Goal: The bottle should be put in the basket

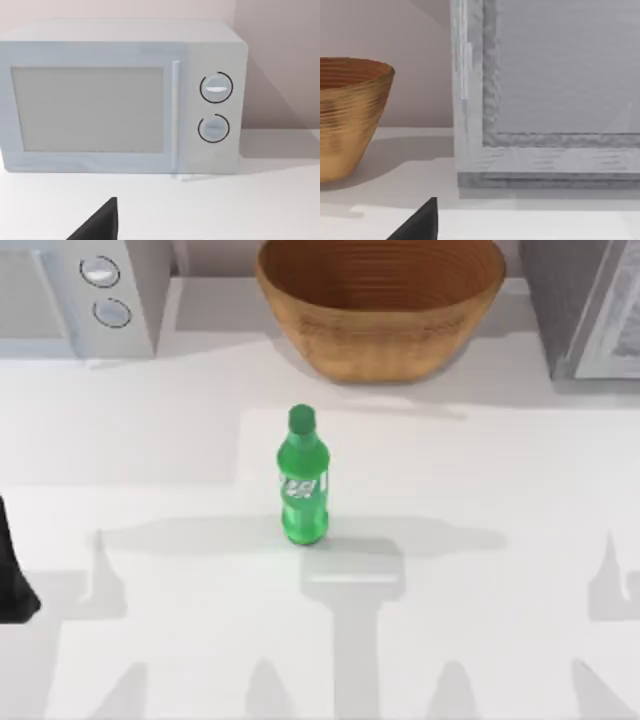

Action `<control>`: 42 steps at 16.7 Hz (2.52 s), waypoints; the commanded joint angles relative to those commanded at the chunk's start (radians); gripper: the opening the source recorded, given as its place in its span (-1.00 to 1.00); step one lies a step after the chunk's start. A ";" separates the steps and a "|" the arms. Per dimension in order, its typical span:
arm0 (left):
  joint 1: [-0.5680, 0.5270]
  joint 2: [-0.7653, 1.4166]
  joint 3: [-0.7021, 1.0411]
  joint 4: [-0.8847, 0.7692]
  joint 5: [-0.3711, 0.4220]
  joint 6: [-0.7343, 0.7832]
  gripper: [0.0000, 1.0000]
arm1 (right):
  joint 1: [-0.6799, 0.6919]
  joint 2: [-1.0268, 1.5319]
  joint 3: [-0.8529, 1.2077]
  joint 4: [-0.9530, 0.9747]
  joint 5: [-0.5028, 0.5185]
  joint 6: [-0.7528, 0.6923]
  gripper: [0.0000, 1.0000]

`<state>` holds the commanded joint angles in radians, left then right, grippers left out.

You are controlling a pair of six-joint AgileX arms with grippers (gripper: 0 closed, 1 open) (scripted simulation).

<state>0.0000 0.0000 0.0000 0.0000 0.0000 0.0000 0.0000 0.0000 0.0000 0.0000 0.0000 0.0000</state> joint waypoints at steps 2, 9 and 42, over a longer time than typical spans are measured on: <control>0.000 0.000 0.000 0.000 0.000 0.000 1.00 | 0.000 0.000 0.000 0.000 0.000 0.000 1.00; -0.079 0.293 0.058 0.269 0.067 0.001 1.00 | 0.000 0.000 0.000 0.000 0.000 0.000 1.00; -0.492 2.125 0.433 1.583 0.337 0.048 1.00 | 0.000 0.000 0.000 0.000 0.000 0.000 1.00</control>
<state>-0.4923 2.1252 0.4325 1.5834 0.3369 0.0485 0.0000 0.0000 0.0000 0.0000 0.0000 0.0000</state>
